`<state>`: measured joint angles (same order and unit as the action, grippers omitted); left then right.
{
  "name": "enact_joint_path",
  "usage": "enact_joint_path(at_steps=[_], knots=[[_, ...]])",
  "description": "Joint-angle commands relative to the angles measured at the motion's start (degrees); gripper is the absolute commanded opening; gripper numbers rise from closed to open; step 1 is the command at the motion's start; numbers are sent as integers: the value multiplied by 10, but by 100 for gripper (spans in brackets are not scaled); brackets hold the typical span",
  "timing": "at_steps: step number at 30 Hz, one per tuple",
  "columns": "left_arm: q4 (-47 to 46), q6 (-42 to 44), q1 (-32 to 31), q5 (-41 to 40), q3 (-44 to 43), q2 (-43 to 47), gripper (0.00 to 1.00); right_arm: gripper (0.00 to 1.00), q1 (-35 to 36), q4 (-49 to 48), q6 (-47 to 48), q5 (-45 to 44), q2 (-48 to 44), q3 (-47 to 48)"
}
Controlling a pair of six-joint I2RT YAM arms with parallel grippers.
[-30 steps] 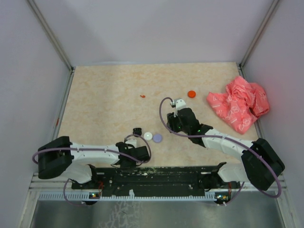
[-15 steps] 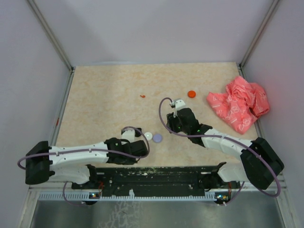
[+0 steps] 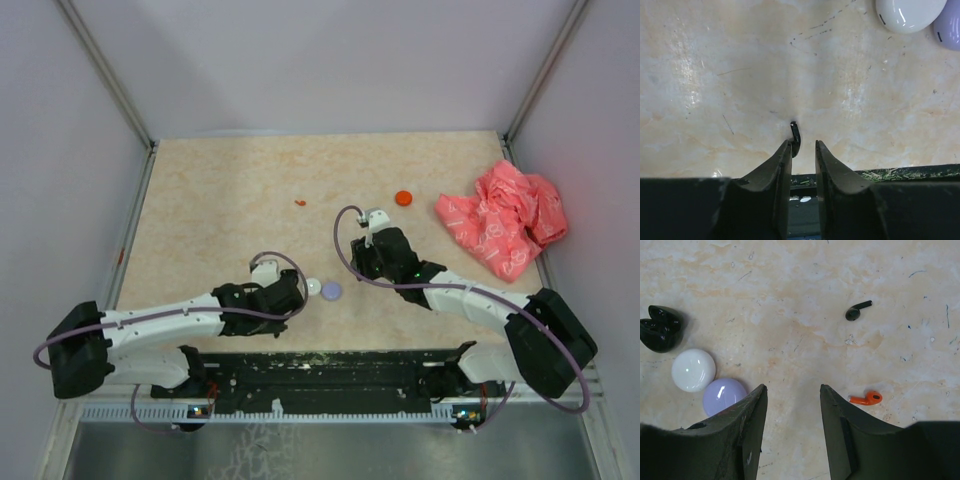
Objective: Insert the wireless bluetooth earbuds into the charging case
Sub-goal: Move the earbud to the center of the board.
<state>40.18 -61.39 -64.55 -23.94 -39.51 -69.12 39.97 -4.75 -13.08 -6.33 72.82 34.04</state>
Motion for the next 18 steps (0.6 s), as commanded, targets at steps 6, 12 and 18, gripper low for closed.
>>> enact_joint_path(at_steps=[6,12,18], knots=[[-32,-19,9,65,50,14,33,46,-4,-26,-1,1,2,8],[-54,-12,10,81,60,-13,27,46,-4,-25,-1,1,0,8],[-74,46,21,67,46,-47,17,46,-4,-24,0,-1,-4,7]])
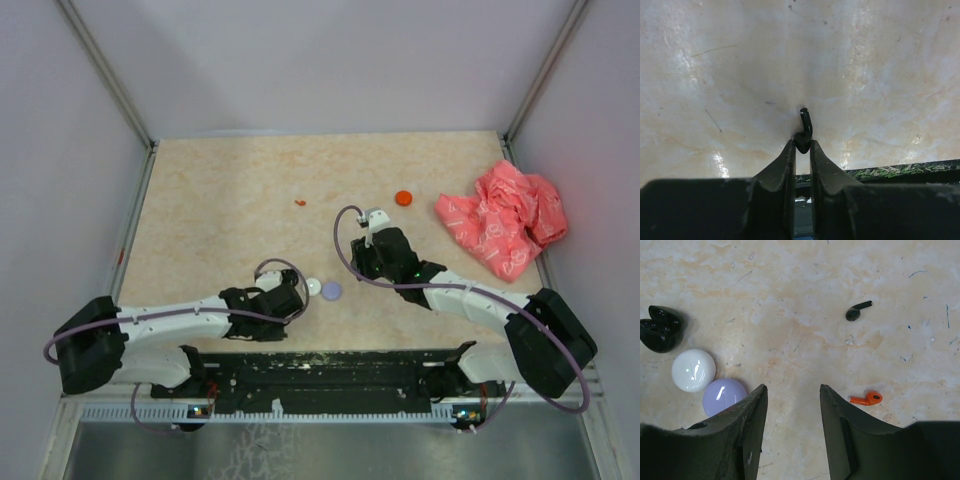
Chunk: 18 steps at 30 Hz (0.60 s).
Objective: Insert the wireless bluetooth earbuds into the charging case
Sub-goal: Move the earbud to the center of the board.
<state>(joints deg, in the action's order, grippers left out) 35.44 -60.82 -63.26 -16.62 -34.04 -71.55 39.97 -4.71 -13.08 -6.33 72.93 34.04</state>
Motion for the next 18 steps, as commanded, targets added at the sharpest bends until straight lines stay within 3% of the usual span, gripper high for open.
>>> enact_joint_path(at_steps=[1,11,18], knots=[[-32,56,11,-11,-13,-27,16,46,-4,-25,0,-1,-5,7],[-198,272,54,12,-52,-100,10,46,-4,-26,1,-2,-7,6],[-191,343,93,37,-105,-151,17,46,-4,-32,6,11,0,6]])
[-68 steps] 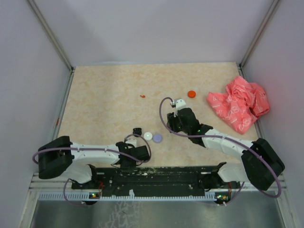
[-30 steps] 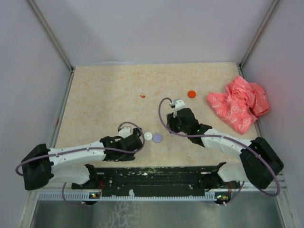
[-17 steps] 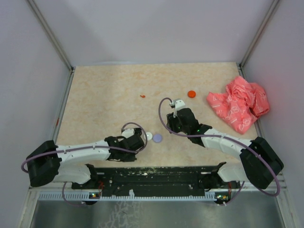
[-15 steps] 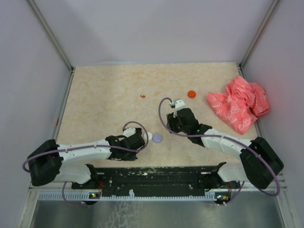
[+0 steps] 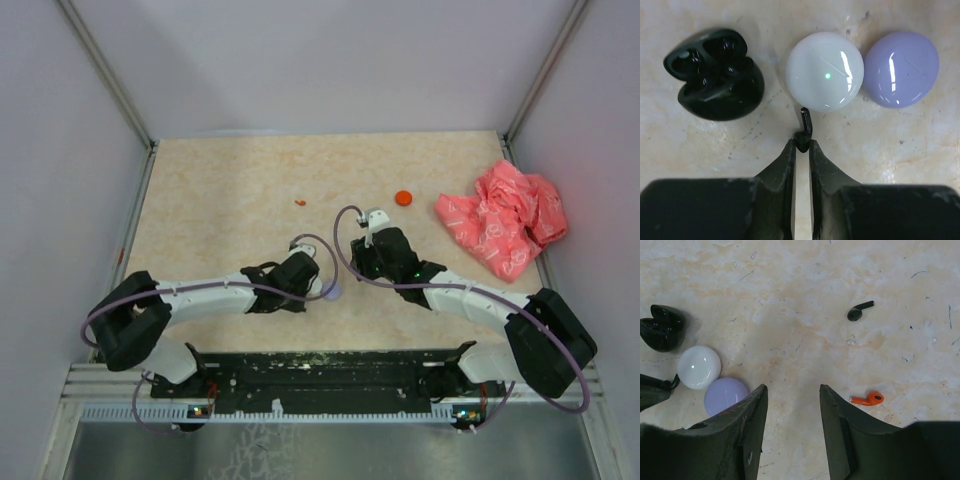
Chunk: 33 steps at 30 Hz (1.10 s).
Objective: Insert the wireless bluetooth earbuds into the charging case
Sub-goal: Move the earbud to the center of the board, then pick up the charging case at the center of the board.
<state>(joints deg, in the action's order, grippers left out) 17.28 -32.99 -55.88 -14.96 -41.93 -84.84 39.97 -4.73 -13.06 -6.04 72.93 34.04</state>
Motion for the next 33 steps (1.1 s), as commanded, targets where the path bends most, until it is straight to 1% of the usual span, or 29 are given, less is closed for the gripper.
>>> enact_joint_path(at_steps=[1,5,12,16,17,21,24,26,28,30,33], knots=[[-2,66,25,22,-29,-18,19,46,-4,-33,6,10,1,6],[17,59,42,19,-28,-1,31,46,-4,-34,6,12,6,7],[34,46,75,8,-22,34,42,46,-4,-38,6,16,13,8],[34,47,80,17,-42,46,58,46,-4,-38,6,17,13,8],[33,48,82,16,-46,47,61,46,-4,-38,6,16,13,8],[25,48,105,20,-56,40,62,46,-4,-38,6,18,13,8],[28,26,123,28,-66,26,62,46,-4,-38,7,16,14,7],[34,6,124,31,-73,17,63,45,-4,-37,7,14,15,7],[49,-18,125,29,-78,12,64,45,-4,-38,7,14,15,8],[55,-38,125,25,-75,10,71,46,-4,-39,7,15,16,8],[39,-52,125,34,-64,10,72,46,-4,-39,7,18,20,8]])
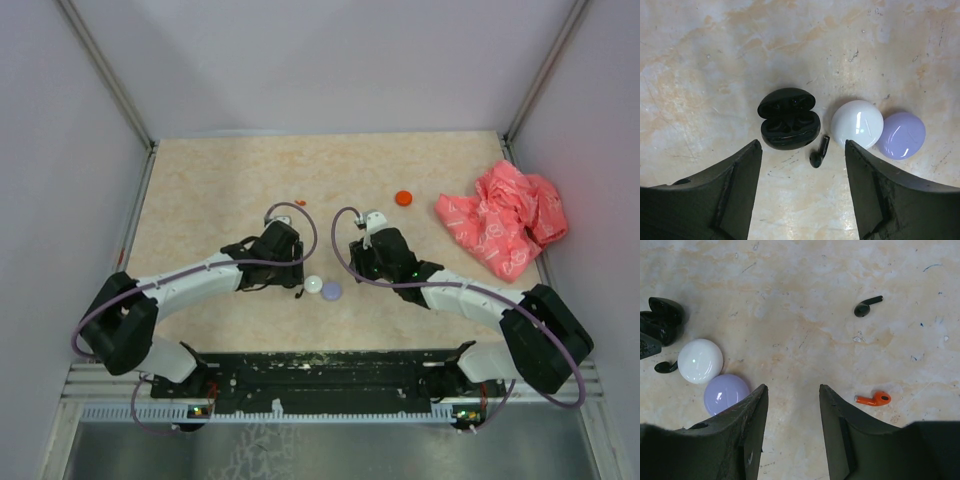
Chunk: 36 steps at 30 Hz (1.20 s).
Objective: Insert the wireless bluetooth earbuds into the charging case
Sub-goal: Pick up the charging case at the center of the board.
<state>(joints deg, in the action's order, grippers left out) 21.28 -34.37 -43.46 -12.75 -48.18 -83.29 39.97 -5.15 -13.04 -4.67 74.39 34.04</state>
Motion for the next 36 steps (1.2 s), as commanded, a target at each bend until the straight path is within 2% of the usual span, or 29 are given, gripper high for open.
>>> enact_joint_path(at_steps=[1,10,21,36], knots=[[-9,-40,0,19,1,-6,72,45,-4,-34,7,4,6,9],[-67,-46,22,41,61,30,71,45,-4,-54,8,32,-3,1],[-66,-51,22,26,34,-29,73,45,-4,-53,9,28,3,2],[-48,-52,22,-6,27,-47,56,45,-4,-56,9,38,5,2]])
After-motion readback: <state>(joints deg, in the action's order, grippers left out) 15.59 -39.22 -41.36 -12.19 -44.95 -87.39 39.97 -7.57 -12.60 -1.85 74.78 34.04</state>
